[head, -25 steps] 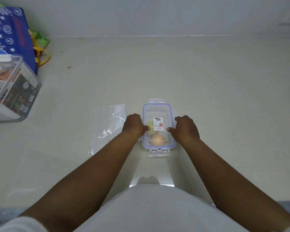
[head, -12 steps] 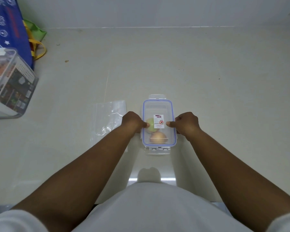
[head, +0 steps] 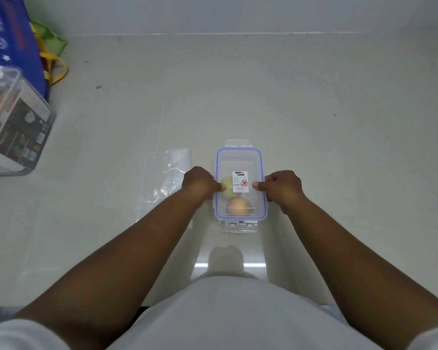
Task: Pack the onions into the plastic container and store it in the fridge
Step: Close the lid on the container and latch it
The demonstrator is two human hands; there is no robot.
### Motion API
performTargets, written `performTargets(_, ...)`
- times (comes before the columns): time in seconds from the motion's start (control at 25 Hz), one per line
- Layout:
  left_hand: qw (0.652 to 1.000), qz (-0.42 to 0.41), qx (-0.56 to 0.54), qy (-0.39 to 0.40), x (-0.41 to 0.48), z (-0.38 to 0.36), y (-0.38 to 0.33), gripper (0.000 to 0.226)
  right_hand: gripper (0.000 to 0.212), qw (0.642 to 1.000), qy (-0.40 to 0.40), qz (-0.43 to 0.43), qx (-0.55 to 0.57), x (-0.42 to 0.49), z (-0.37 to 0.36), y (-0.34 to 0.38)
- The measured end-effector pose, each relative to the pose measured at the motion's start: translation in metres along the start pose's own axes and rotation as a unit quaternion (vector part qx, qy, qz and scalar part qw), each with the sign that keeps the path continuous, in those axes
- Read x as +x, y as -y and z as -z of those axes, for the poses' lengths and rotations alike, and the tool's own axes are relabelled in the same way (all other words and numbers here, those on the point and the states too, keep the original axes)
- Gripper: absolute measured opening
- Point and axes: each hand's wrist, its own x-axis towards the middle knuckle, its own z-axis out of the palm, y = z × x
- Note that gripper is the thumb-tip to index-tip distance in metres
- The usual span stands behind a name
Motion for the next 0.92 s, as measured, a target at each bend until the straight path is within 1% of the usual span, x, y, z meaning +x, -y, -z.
performTargets(0.08,1.0,0.011,-0.02,0.01,0.001,0.0,0.001,0.042,0.042,1.0,-0.001,-0.003,0.011,0.0,-0.001,-0.001)
performTargets(0.24,0.998,0.023,-0.048,0.018,0.001,-0.001,0.001,0.036,0.043,1.0,-0.012,0.0,0.012,-0.001,-0.004,-0.001)
performTargets(0.48,0.993,0.037,-0.108,0.025,0.001,-0.004,0.004,0.029,0.034,1.0,-0.02,0.013,0.008,-0.002,-0.005,-0.002)
performTargets(0.6,0.989,0.035,-0.139,0.022,0.001,-0.007,0.007,0.029,0.036,0.999,-0.026,0.025,-0.009,-0.001,-0.007,-0.002)
performTargets(0.8,0.989,0.021,-0.145,0.016,0.002,-0.008,0.011,0.028,0.043,0.999,-0.019,0.027,-0.018,0.002,-0.004,-0.002)
performTargets(0.92,0.989,0.01,-0.149,-0.005,0.0,-0.011,0.016,0.026,0.039,0.998,-0.028,0.039,-0.027,0.003,-0.001,0.0)
